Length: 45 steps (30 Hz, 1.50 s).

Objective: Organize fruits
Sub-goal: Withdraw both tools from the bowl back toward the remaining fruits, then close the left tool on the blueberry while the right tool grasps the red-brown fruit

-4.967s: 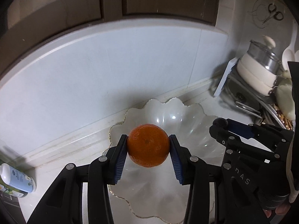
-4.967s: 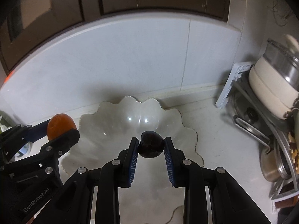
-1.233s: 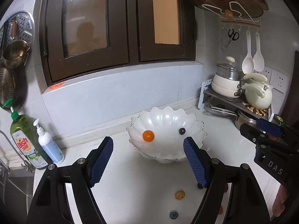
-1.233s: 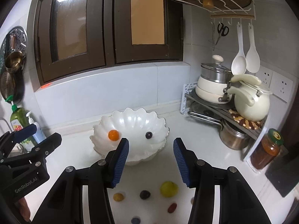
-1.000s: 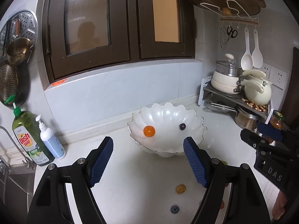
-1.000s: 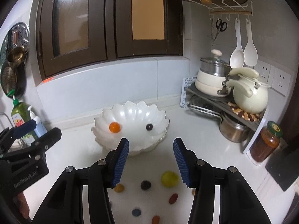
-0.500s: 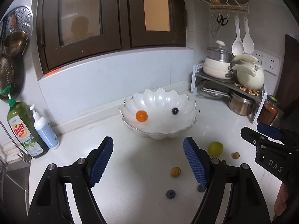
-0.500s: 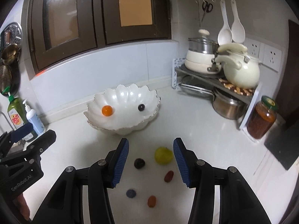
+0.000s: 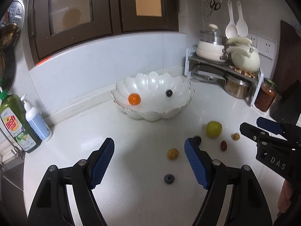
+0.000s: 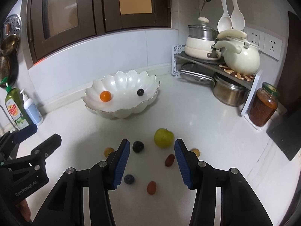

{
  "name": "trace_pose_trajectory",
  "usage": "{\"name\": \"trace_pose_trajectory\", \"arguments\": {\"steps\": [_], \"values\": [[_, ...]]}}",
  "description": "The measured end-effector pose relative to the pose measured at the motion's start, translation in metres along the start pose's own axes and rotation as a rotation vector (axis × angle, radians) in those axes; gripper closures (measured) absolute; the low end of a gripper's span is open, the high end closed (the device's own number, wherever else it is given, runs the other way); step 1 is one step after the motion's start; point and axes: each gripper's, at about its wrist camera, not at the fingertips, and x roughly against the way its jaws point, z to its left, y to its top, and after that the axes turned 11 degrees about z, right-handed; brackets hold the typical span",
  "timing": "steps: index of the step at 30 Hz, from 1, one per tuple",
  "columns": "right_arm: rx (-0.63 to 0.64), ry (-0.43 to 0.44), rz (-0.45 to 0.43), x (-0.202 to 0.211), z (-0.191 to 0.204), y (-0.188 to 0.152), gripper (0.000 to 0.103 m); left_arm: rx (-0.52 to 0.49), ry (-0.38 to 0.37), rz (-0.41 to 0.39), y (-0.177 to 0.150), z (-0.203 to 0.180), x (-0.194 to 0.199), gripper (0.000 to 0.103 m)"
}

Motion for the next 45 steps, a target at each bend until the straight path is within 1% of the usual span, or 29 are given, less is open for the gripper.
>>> {"name": "trace_pose_trajectory", "arguments": {"steps": [4,10,12,17,22,24,26,33,34,36,41,45], "values": [[0.000,0.002,0.032,-0.008,0.000,-0.010,0.052,-0.013,-0.002,0.030,-0.007,-0.002,-0.007,0.027],[-0.020,0.026,0.114,-0.029,-0.002,-0.025,0.053,-0.039,-0.011,0.082,-0.018,-0.009,-0.021,0.031],[-0.026,0.026,0.132,-0.034,-0.003,-0.029,0.053,-0.048,-0.021,0.102,-0.020,-0.012,-0.028,0.033],[-0.043,0.026,0.161,-0.044,-0.006,-0.036,0.053,-0.061,-0.036,0.132,-0.027,-0.016,-0.039,0.035],[-0.040,0.015,0.178,-0.053,-0.004,-0.043,0.054,-0.074,-0.053,0.170,-0.034,-0.020,-0.051,0.037],[-0.042,0.011,0.190,-0.058,-0.004,-0.045,0.054,-0.080,-0.061,0.190,-0.036,-0.021,-0.057,0.040],[-0.052,0.016,0.200,-0.062,-0.004,-0.047,0.055,-0.084,-0.068,0.211,-0.039,-0.022,-0.064,0.040],[-0.060,0.010,0.219,-0.072,-0.003,-0.054,0.057,-0.089,-0.086,0.251,-0.042,-0.025,-0.080,0.043],[-0.061,0.011,0.223,-0.073,-0.003,-0.054,0.057,-0.087,-0.089,0.256,-0.042,-0.025,-0.082,0.044],[-0.064,0.014,0.228,-0.075,-0.004,-0.055,0.058,-0.089,-0.097,0.268,-0.043,-0.025,-0.086,0.049],[-0.075,0.013,0.240,-0.081,-0.005,-0.056,0.060,-0.091,-0.109,0.292,-0.043,-0.028,-0.096,0.050],[-0.078,0.012,0.253,-0.087,-0.006,-0.055,0.062,-0.083,-0.111,0.309,-0.043,-0.028,-0.104,0.054]]}}
